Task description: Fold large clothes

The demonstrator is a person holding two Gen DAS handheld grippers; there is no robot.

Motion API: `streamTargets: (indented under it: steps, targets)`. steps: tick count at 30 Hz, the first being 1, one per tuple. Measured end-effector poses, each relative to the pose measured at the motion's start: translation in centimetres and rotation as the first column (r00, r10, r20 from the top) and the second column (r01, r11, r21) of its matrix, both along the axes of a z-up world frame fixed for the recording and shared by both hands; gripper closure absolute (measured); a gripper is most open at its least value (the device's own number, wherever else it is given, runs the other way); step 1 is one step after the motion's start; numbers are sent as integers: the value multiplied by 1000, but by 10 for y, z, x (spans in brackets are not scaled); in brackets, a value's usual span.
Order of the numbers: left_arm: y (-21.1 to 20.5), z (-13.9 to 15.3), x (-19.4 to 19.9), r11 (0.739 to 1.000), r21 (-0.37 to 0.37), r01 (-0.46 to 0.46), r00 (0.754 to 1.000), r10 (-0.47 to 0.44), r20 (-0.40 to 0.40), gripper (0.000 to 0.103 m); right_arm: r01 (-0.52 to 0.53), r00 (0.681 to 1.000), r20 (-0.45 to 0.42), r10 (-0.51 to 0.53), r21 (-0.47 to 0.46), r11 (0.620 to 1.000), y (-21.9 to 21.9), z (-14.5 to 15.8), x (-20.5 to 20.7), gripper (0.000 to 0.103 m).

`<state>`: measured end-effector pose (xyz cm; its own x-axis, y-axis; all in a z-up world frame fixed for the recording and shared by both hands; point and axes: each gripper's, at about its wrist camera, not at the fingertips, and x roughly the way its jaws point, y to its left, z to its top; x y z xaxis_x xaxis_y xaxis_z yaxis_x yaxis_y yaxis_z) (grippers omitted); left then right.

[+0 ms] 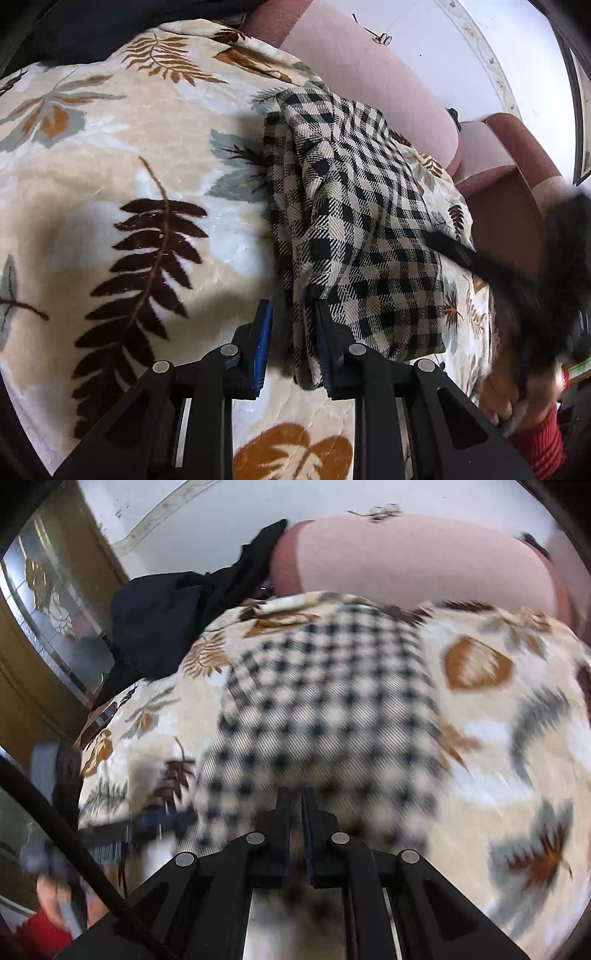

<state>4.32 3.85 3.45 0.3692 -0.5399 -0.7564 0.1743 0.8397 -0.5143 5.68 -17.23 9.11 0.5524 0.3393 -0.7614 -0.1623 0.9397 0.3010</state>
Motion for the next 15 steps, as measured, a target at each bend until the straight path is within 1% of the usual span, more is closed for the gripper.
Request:
streamTargets:
  steps: [4,7,9,10,12,13,15]
  targets:
    - [4,4,-7,1000,15,13,1000,-14,26,81,-22,1000,-21,21,-43,999,40,-16,63,95]
    - [3,1,-9,998,44,33,999,-35,30,81,-30,997,-76,23,-86,996,64,-36,113,95]
    - [4,1,-9,998,46,43,999,-44,25,81,-35,995,-96,24,-117,993,75,-46,136,94]
    - [5,1,-8,998,42,43,999,-44,24,81,-37,995,-101,24,-126,991,78,-49,143,92]
    - [12,5,-7,999,25,33,999,-34,24,81,-33,994,-104,17,-151,988,83,-51,153,92]
    - [16,8,-6,1000,13,24,999,-24,24,81,-34,995,-103,18,-153,988,83,-48,153,92]
    - [26,13,-4,1000,-5,-9,999,9,31,81,-34,997,-73,25,-119,992,77,-33,147,92]
